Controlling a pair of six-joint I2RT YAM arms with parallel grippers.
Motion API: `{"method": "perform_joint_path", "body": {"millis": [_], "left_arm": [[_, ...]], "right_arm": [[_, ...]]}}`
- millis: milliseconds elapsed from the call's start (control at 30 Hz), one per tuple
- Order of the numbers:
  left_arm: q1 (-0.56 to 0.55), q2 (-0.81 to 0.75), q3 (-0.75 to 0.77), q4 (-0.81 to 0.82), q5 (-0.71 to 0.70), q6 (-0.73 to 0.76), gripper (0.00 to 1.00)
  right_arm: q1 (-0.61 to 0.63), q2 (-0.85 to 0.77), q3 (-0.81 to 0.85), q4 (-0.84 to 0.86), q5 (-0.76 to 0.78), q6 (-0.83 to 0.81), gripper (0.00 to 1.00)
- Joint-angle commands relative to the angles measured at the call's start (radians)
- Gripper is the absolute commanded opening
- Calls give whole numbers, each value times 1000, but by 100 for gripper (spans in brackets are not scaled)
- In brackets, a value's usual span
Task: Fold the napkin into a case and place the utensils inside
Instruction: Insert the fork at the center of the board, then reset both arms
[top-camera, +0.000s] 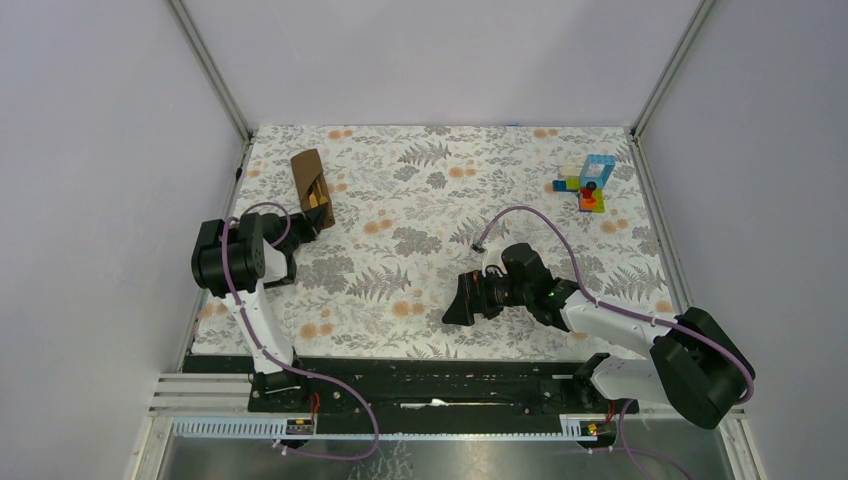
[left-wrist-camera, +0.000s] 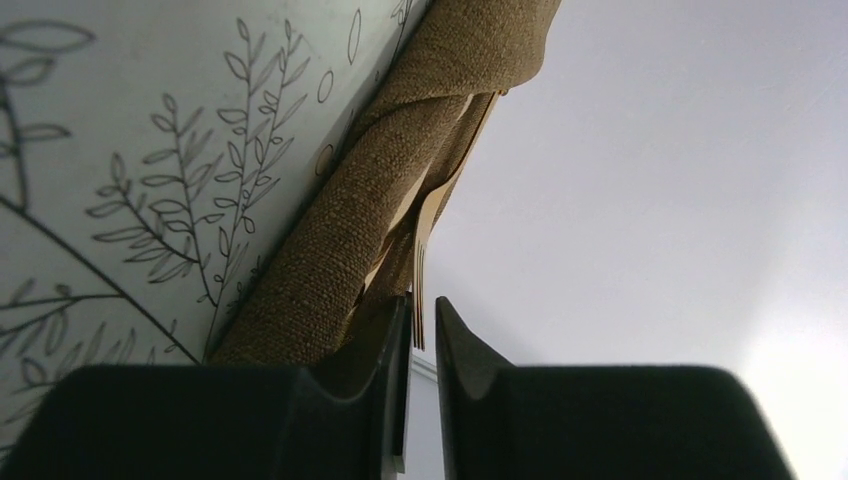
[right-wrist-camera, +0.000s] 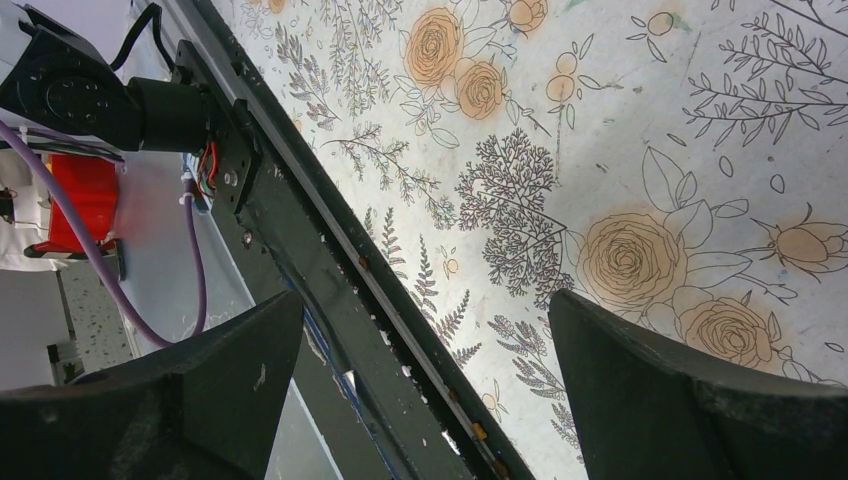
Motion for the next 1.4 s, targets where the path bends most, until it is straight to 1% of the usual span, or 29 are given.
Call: {"method": "perform_joint_path", "body": {"millis": [0, 233, 400, 567, 700, 833, 900, 967, 1000, 1033, 1100, 1167, 1200, 1233, 1267, 1333, 1367], "left_arm": [[-2, 8, 9, -31, 10, -1, 21], [8, -107, 3, -145, 20, 60, 30], [21, -216, 5, -284, 40, 121, 33], [24, -317, -38, -381, 94, 130, 36], [47, -463, -110, -440, 129, 147, 39], [67, -628, -117, -576, 200, 199, 41], [79, -722, -94, -643, 231, 241, 41], [80, -813, 19, -804, 236, 374, 41], [76, -848, 103, -916, 229, 477, 41], [68, -875, 205, -1036, 217, 578, 41], [10, -913, 414, -1238, 155, 799, 42], [-99, -941, 605, -1368, 60, 982, 43], [-167, -951, 720, -1417, 6, 1086, 44], [-244, -952, 797, -1450, -48, 1149, 45], [-315, -946, 865, -1482, -94, 1210, 49], [-431, -915, 991, -1544, -151, 1304, 60], [-477, -897, 1047, -1575, -172, 1344, 82]], "right_arm": [[-6, -14, 33, 2, 1, -17, 100], [-6, -17, 34, 3, 0, -16, 100], [-6, -22, 30, 6, -1, -13, 100], [-6, -34, 30, 6, 1, -9, 100], [-6, -70, 51, -55, 46, -21, 100], [-6, -114, 80, -122, 81, -29, 100], [-6, -135, 109, -175, 104, -36, 100], [-6, -165, 164, -277, 142, -50, 100], [-6, -184, 200, -331, 172, -65, 100], [-6, -202, 244, -386, 203, -76, 100], [-6, -248, 363, -510, 283, -111, 100], [-7, -278, 494, -658, 380, -155, 100], [-7, -287, 564, -722, 438, -178, 100], [-6, -293, 641, -780, 511, -200, 100], [-7, -295, 711, -833, 588, -221, 100], [-8, -300, 848, -911, 731, -262, 100], [-7, -302, 914, -935, 792, -282, 100]]}}
